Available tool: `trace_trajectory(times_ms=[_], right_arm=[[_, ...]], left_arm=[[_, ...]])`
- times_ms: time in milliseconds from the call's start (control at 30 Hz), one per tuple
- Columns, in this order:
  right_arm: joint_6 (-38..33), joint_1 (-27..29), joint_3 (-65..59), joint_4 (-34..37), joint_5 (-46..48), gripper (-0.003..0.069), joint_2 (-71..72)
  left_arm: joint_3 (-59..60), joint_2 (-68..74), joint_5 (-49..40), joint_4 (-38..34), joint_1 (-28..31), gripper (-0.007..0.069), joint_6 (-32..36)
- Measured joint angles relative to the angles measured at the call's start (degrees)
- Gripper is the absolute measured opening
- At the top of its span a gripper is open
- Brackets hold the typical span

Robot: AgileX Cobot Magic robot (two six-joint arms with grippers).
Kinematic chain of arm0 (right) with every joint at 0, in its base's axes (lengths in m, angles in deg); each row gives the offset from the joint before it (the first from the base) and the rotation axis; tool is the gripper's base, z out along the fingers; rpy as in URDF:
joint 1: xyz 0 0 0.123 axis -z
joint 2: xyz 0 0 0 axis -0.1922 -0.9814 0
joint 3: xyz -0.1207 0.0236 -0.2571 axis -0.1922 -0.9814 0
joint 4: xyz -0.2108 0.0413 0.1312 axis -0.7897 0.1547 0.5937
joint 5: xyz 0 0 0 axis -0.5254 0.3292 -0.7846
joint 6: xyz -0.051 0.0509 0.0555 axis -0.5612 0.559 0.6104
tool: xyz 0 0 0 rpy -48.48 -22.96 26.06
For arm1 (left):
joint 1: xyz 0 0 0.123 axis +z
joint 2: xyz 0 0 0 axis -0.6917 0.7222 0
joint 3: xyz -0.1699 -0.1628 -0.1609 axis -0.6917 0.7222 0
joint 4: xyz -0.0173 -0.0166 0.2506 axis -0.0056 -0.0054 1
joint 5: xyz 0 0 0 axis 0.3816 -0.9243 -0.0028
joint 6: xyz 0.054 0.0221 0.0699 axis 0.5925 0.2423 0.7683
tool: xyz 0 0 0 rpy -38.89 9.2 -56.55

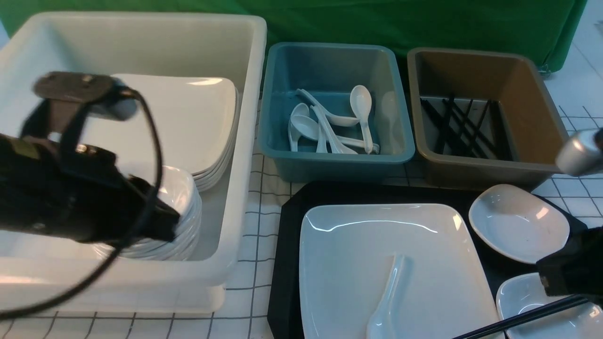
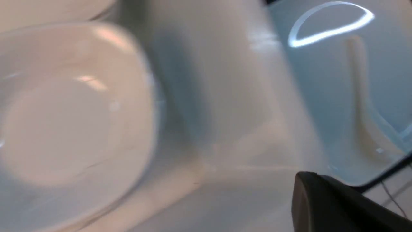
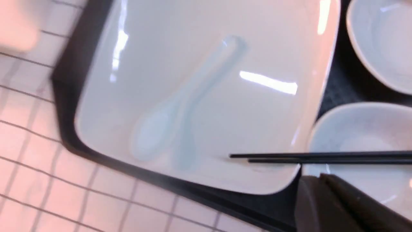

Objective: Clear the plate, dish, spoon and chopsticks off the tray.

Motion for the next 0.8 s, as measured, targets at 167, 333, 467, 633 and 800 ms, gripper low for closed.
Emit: trace_trajectory(times_ms=[167, 333, 467, 633, 800], right_arm=[[-7.8, 10.7, 3.1, 5.9, 4.5, -0.0001, -7.2], [-11.9, 27.9, 3.5, 12.9, 7.9, 0.0016, -12.5], [-10.6, 31.8, 3.5, 12.9, 9.9, 0.0141, -14.4], [-7.5, 31.8, 3.5, 13.5, 9.9, 0.0388, -16.7], [-3.5, 31.8, 3.5, 12.8, 9.4, 0.0544, -22.3]], left_arm=[[-2.5, 1.8, 0.1, 5.2, -13.9, -0.0013, -6.9], [-5.1, 3.2, 1.0, 7.9, -22.4, -0.0013, -10.3], [-5.1, 3.2, 1.1, 9.2, -22.9, -0.0013, -10.4], [-5.1, 3.2, 2.7, 10.5, -22.9, -0.0013, -10.4], [-5.1, 3.2, 4.5, 10.7, -22.9, -0.0013, -10.4]])
